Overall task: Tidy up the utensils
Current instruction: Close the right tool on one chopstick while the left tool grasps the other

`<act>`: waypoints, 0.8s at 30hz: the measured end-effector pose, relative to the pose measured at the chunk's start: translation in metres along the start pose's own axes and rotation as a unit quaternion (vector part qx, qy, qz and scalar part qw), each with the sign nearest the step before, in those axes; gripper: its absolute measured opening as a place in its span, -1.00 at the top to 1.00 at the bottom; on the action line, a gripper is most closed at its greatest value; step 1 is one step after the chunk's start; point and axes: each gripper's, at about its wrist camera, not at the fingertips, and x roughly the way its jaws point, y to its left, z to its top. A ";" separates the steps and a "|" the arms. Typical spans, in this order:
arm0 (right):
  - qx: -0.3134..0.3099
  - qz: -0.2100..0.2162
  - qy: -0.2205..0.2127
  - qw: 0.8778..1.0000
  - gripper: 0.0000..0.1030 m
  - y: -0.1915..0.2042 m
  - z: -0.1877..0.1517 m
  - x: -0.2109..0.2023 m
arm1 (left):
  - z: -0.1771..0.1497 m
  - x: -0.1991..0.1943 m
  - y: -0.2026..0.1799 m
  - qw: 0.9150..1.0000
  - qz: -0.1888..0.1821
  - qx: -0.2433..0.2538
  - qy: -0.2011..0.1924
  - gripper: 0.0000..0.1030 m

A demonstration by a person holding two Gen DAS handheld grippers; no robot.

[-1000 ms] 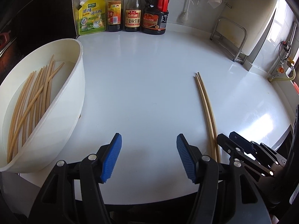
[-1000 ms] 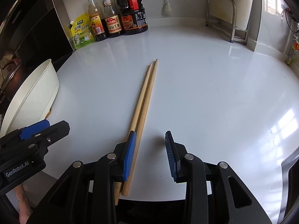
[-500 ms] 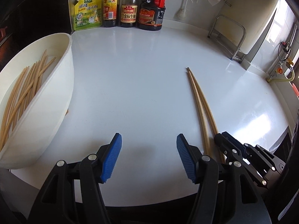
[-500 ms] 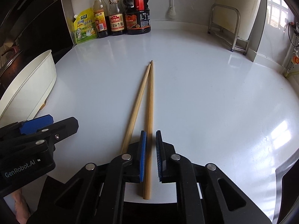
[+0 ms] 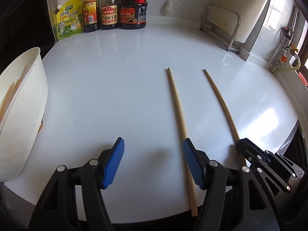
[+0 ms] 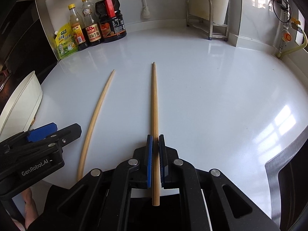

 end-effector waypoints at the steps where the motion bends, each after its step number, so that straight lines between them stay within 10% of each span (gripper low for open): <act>1: 0.000 0.000 0.000 1.000 0.87 0.000 -0.001 -0.001 | 0.000 0.001 -0.002 1.000 0.002 0.004 0.001 -0.21; 24: -0.007 -0.003 -0.004 1.000 0.64 -0.006 0.021 0.013 | 0.005 0.017 -0.015 0.999 0.033 0.022 -0.005 -0.27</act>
